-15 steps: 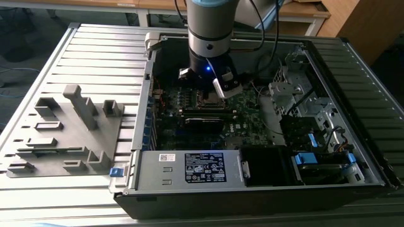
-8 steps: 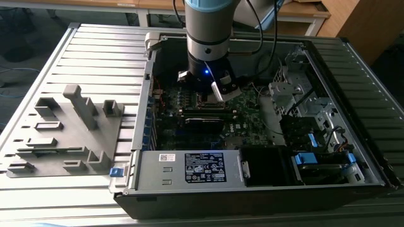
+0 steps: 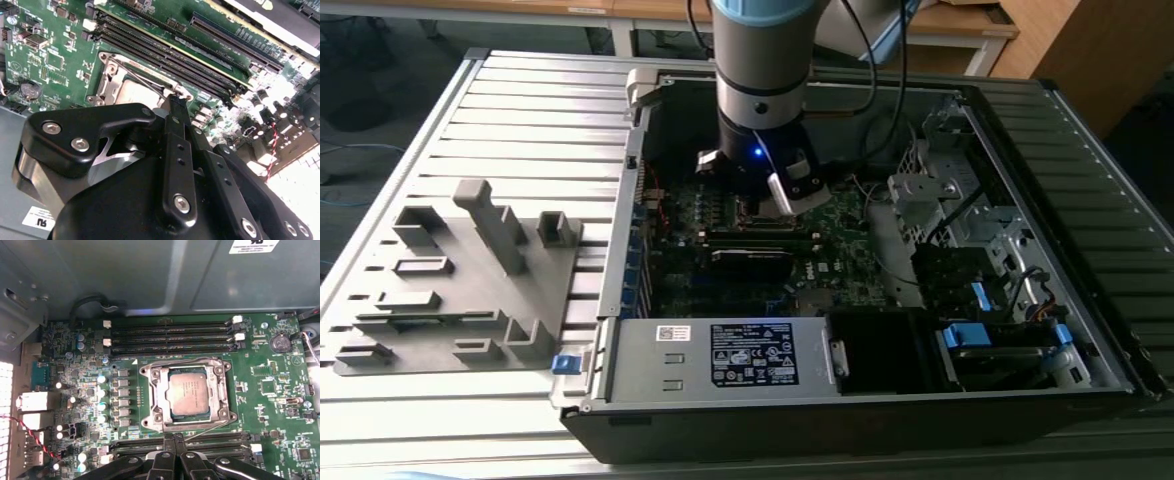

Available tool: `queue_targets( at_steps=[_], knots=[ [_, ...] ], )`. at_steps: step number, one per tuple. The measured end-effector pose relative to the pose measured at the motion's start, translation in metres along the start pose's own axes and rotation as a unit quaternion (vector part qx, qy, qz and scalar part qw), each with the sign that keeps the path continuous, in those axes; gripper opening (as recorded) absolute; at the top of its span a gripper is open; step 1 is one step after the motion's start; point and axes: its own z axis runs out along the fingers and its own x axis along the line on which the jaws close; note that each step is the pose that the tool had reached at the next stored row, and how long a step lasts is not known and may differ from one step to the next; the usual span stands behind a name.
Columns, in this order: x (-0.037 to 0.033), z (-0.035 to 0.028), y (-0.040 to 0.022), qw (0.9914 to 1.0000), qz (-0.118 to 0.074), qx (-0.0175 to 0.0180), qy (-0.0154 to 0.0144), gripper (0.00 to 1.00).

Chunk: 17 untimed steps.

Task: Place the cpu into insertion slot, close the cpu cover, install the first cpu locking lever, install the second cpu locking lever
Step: 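Install the second cpu locking lever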

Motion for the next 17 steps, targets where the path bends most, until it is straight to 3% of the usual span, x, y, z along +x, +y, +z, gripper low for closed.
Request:
queue_targets(
  at_steps=[3,8,12,17],
  knots=[
    [-0.0009,0.0012,-0.0001,1.00000,0.000,0.0002,0.0001,0.11],
    [0.0005,0.0097,-0.0019,1.00000,0.000,0.0002,0.0001,0.11],
    [0.0056,0.0163,-0.0036,1.00000,0.000,0.0001,0.0001,0.11],
    [0.0118,0.0197,-0.0049,1.00000,0.000,0.0002,0.0001,0.11]
  ],
)
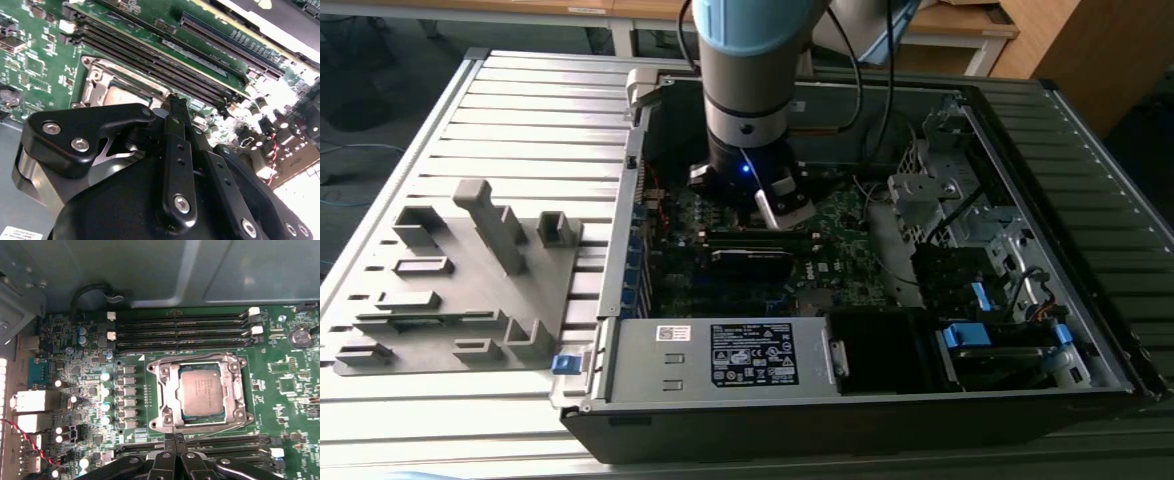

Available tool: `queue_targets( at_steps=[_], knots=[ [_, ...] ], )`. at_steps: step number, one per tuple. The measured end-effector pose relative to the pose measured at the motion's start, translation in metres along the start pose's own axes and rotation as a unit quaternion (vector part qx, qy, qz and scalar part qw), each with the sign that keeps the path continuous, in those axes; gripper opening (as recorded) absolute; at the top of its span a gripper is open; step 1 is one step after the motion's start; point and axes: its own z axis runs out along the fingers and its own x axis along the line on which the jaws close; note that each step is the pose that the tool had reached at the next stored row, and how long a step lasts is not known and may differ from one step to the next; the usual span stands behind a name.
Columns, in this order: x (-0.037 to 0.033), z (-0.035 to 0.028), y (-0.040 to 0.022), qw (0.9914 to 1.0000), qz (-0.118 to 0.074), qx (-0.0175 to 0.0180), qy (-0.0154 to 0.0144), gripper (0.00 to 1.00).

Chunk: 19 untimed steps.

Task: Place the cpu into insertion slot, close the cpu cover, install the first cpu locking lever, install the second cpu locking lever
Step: 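Install the second cpu locking lever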

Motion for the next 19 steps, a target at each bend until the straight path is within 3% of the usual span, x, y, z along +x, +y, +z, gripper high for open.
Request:
queue_targets(
  at_steps=[8,15,19],
  knots=[
    [0.0052,0.0077,-0.0020,1.00000,0.000,0.0000,0.0000,0.11],
    [0.0060,0.0086,-0.0022,1.00000,0.000,-0.0003,0.0000,0.11],
    [0.0072,0.0123,-0.0030,1.00000,0.000,-0.0003,0.0000,0.11]
  ],
)
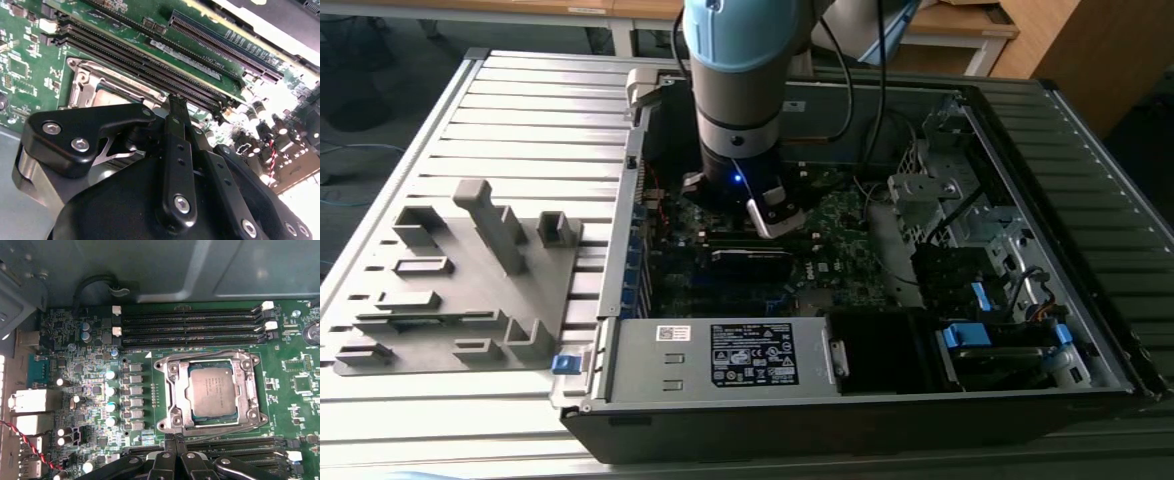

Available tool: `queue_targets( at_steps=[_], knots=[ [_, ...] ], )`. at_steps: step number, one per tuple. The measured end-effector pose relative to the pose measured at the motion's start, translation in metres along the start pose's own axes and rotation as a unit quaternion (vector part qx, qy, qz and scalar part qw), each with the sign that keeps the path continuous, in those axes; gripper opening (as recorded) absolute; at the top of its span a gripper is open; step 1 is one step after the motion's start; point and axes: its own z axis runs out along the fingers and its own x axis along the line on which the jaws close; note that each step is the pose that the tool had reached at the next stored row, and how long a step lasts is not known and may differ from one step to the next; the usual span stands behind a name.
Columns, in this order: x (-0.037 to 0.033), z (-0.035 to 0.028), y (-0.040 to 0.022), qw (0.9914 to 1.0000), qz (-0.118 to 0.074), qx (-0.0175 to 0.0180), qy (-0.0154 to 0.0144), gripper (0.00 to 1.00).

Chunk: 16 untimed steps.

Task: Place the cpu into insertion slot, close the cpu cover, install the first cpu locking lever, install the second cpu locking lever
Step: 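Install the second cpu locking lever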

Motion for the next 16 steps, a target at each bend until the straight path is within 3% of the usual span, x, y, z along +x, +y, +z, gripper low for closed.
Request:
queue_targets(
  at_steps=[5,16],
  knots=[
    [0.0031,0.0036,-0.0010,1.00000,0.000,-0.0003,0.0001,0.11],
    [0.0054,0.0055,-0.0015,0.99987,0.001,-0.0159,0.0011,0.11]
  ],
)
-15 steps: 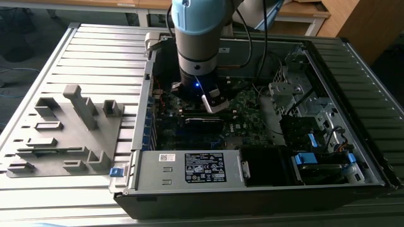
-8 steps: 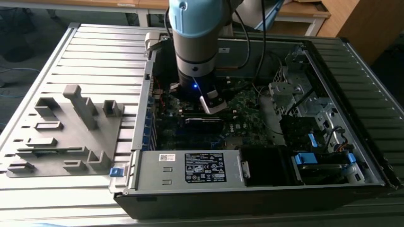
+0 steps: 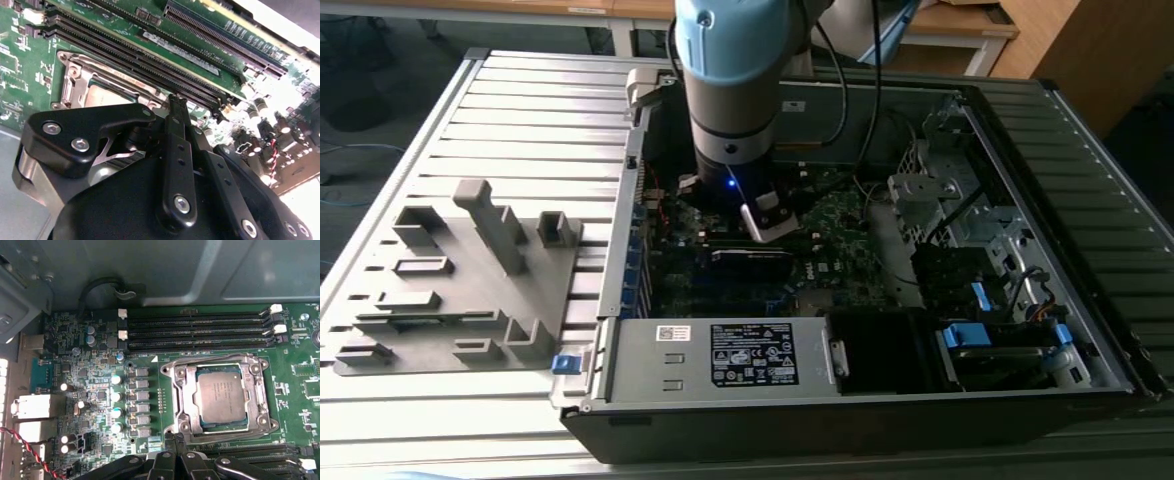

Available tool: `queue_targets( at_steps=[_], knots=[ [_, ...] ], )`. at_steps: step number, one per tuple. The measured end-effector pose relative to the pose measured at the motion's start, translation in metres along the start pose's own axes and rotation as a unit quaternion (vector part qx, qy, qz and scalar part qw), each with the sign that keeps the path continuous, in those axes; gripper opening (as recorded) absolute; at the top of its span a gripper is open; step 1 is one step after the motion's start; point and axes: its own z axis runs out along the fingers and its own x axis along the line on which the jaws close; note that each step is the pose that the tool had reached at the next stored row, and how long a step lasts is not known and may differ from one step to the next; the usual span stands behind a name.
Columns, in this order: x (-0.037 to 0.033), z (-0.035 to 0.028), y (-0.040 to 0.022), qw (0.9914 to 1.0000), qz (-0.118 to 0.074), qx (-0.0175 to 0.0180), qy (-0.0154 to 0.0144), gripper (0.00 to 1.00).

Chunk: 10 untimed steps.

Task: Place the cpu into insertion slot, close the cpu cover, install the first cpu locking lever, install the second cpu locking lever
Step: 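Install the second cpu locking lever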

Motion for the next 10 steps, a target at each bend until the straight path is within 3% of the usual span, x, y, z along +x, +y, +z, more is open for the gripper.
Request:
queue_targets(
  at_steps=[10],
  knots=[
    [0.0006,0.0044,-0.0011,0.99989,0.001,-0.0145,0.0010,0.11]
  ],
)
